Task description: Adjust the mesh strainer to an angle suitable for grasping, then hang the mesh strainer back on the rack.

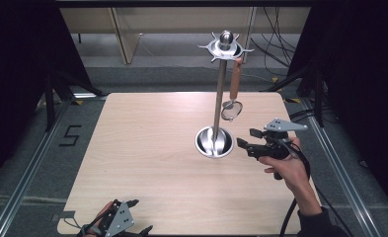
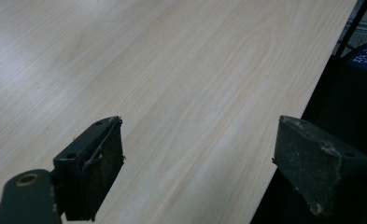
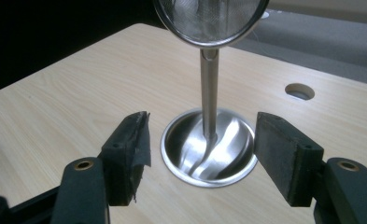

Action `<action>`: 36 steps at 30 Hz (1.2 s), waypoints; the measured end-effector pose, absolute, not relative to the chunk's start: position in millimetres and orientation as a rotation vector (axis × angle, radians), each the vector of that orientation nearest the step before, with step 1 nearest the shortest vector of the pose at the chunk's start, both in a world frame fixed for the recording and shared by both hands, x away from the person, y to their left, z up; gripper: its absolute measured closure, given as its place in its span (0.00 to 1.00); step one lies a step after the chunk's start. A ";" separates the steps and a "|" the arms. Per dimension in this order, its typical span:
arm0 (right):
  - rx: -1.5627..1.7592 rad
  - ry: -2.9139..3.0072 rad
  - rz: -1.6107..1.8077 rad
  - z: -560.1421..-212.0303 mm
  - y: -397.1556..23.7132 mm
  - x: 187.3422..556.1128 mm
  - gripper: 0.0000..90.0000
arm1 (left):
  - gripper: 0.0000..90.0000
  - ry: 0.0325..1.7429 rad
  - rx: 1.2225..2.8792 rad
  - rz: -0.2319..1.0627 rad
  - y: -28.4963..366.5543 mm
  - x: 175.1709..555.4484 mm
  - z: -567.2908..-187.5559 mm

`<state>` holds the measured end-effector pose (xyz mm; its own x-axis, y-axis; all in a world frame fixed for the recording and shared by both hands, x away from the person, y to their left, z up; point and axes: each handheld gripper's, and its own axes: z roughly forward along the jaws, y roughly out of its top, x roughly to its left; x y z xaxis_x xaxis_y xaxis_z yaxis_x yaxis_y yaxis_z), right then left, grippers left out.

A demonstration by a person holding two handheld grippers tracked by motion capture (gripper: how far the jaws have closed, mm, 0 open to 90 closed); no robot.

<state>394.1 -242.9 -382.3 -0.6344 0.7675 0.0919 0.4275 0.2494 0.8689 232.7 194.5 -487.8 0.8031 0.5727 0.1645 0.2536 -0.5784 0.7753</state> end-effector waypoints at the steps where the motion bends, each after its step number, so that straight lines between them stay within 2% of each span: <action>1: 1.098 2.175 1.349 -386.9 -240.7 394.4 0.41 | 0.17 0.612 2.191 0.518 194.6 232.6 -487.7; 36: 1.158 2.258 1.309 -422.0 -237.3 388.7 0.37 | 0.17 0.597 2.229 0.530 197.2 231.9 -486.4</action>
